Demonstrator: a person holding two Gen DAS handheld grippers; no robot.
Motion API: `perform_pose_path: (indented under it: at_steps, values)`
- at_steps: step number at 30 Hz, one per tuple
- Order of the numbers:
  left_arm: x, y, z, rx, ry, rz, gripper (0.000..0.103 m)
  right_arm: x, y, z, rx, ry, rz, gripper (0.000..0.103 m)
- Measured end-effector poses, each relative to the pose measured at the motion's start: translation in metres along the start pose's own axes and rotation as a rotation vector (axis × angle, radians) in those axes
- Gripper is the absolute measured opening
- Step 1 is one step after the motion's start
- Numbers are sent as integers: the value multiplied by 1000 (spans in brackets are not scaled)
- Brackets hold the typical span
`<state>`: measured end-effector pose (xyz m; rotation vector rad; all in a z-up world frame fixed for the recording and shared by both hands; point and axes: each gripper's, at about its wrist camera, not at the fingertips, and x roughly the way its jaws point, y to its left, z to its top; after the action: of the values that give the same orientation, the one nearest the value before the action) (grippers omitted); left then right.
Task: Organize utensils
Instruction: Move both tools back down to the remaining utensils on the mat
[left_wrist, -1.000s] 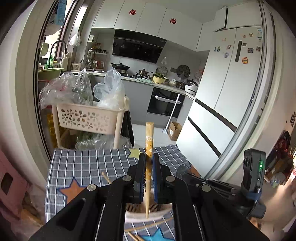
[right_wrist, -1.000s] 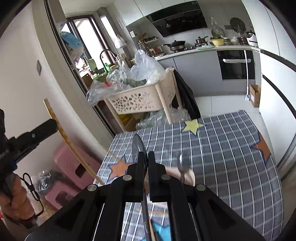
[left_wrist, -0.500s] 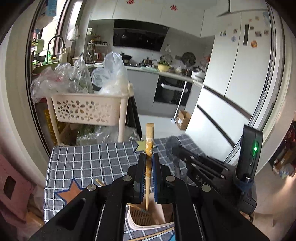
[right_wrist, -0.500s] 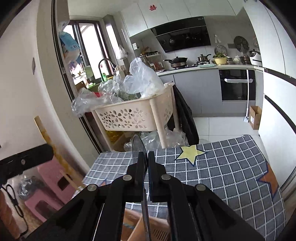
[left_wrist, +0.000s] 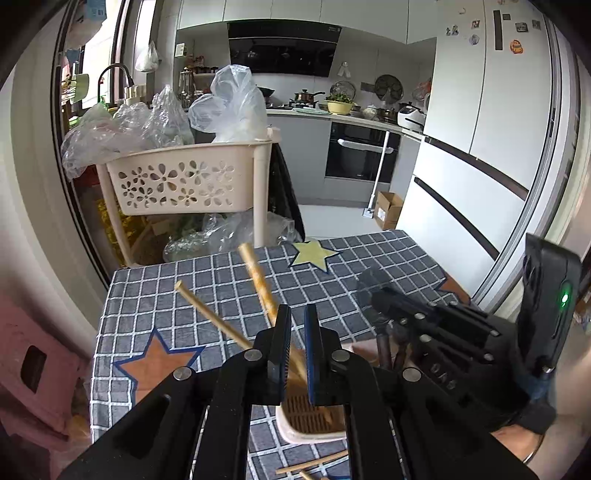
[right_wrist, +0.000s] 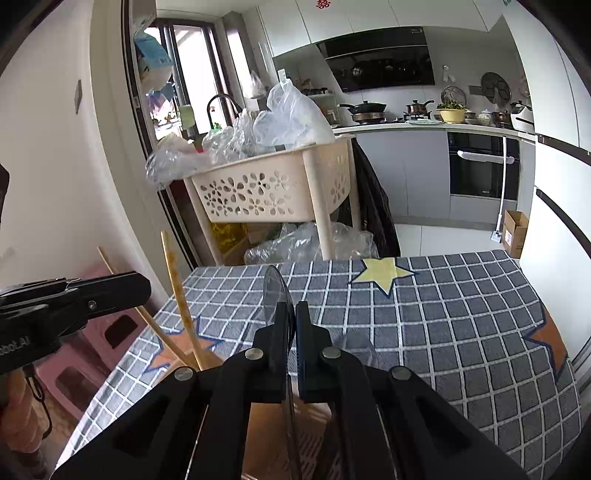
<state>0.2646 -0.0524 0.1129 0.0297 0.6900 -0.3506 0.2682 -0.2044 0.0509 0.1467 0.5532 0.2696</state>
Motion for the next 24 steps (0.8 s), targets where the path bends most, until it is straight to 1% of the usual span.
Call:
perform_pose_path:
  at_steps: [3,6,9,11,13,14,17,20,22,24]
  values:
    - [-9,4,-7,-15,-1,-1,40,-2,-2,-2,-1,19,10,4]
    - [-23,7,-18,-15,-11,22,40,-3,-1,-3,-13,37,9,4]
    - [-31,11,-31,-25,9,25,40,-3,0,-4,1,84,19,6]
    - [-36,13,-42,-30,30,32,40,-7,0,-6,9,101,14,14]
    - [-40,16,-53,-32,53,33,40,-14,-1,-8,20,110,5,38]
    - [-42,16,-59,-31,62,37,40,-18,-1,-9,25,111,2,40]
    - [-47,19,-77,-30,90,50,40,-34,-1,-11,41,116,-10,40]
    - [-51,20,-98,-36,130,56,40,-53,-1,-16,73,127,-9,49]
    - [-53,21,-114,-39,164,63,40,-65,-1,-23,93,138,-4,58]
    - [-54,19,-134,-44,201,74,40,-77,-1,-33,119,160,0,61]
